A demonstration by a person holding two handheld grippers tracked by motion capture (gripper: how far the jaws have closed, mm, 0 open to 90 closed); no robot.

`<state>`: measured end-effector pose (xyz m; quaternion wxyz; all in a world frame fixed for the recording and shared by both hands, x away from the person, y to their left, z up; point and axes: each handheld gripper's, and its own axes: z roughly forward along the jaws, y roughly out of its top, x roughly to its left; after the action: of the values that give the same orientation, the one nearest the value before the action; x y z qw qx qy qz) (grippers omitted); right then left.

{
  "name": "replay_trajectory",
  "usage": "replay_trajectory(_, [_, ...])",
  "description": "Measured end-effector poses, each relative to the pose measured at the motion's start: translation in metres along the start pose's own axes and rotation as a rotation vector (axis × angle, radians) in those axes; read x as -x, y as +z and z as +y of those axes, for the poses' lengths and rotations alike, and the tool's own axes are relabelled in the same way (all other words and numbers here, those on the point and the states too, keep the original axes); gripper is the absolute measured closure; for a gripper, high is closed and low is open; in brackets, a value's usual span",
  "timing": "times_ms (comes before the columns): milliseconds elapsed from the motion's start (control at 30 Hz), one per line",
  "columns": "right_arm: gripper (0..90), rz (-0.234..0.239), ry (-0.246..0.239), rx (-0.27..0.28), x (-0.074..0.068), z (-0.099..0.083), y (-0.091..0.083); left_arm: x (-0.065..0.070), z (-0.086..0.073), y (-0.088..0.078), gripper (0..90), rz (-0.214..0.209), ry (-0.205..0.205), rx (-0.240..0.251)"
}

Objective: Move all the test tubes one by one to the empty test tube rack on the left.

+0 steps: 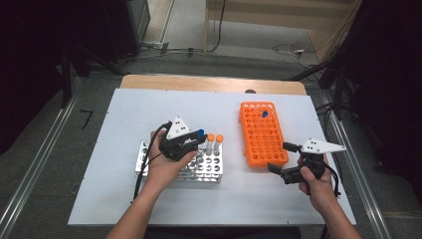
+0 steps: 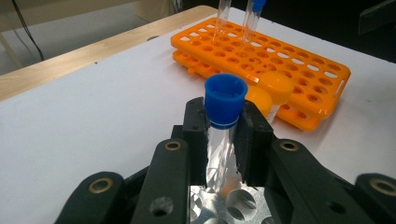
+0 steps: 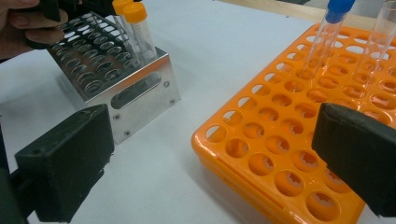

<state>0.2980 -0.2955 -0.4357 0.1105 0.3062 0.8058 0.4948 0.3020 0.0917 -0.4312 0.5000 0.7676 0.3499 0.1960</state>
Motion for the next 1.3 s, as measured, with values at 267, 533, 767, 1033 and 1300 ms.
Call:
replay_trajectory(267, [0.0,-0.001,-0.001,0.002,0.001,0.0,0.0,0.002,-0.001,0.001,74.6,-0.007,0.006,-0.046])
replay_trajectory(533, [0.0,-0.003,0.004,0.003,0.002,0.0,-0.001,-0.001,-0.003,0.002,60.6,-0.032,-0.045,-0.064])
replay_trajectory(767, [0.0,-0.01,0.009,0.004,0.004,0.0,0.0,-0.006,-0.004,-0.011,38.1,-0.094,-0.109,0.029])
replay_trajectory(1033, [0.0,-0.02,0.013,0.011,0.006,0.003,0.001,-0.007,-0.006,-0.025,8.5,-0.143,-0.143,0.075])
replay_trajectory(1300, [0.0,-0.028,0.022,0.002,0.008,0.011,0.011,-0.007,-0.008,-0.033,0.0,-0.171,-0.161,0.122])
